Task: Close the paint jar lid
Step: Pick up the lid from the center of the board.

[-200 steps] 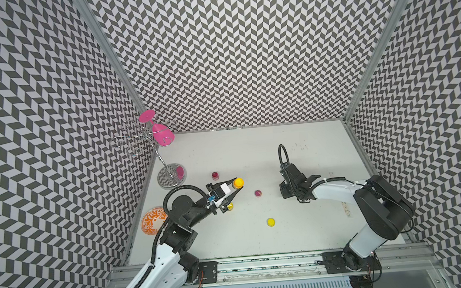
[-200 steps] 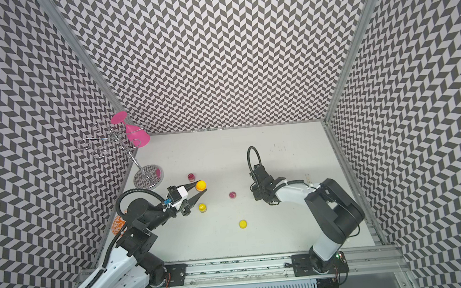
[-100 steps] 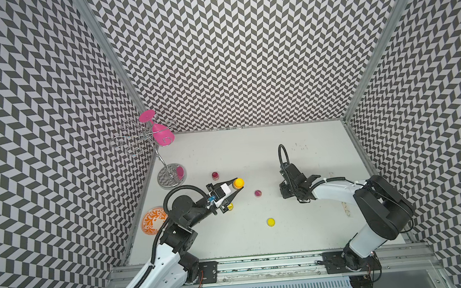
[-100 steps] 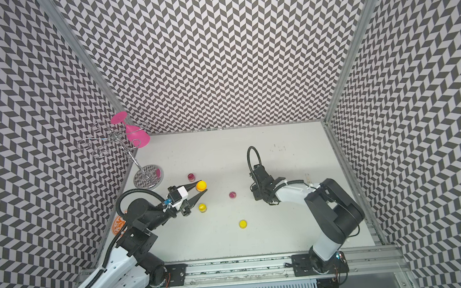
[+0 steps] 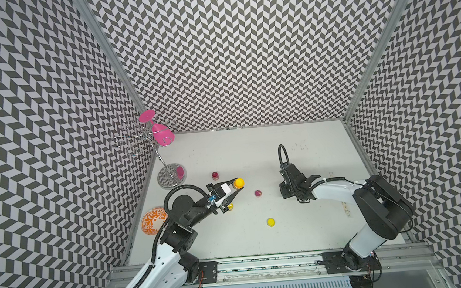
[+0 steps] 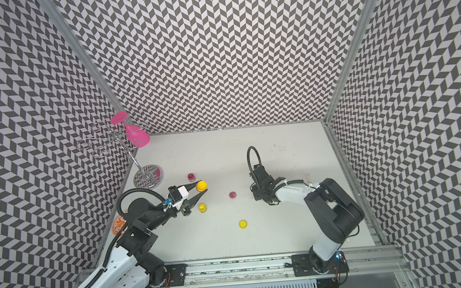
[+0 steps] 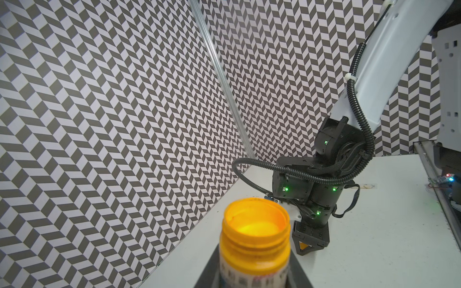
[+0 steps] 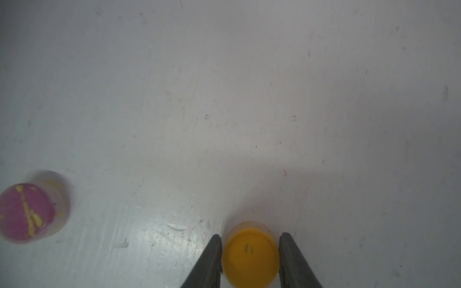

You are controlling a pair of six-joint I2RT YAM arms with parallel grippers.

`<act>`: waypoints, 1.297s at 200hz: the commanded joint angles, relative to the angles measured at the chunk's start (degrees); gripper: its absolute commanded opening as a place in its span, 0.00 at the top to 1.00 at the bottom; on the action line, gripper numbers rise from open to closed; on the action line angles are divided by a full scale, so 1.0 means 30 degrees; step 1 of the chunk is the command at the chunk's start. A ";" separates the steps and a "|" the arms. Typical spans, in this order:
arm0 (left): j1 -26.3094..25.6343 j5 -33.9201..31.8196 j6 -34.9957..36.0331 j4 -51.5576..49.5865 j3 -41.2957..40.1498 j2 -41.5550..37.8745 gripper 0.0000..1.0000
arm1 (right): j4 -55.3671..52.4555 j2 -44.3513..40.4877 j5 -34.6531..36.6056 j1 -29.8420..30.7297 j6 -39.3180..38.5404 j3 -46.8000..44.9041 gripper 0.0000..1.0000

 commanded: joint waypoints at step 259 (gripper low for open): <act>-0.0146 -0.0268 0.0256 -0.0193 0.0009 0.0589 0.67 | -0.0337 -0.1417 0.0442 0.0094 -0.0085 0.0126 0.72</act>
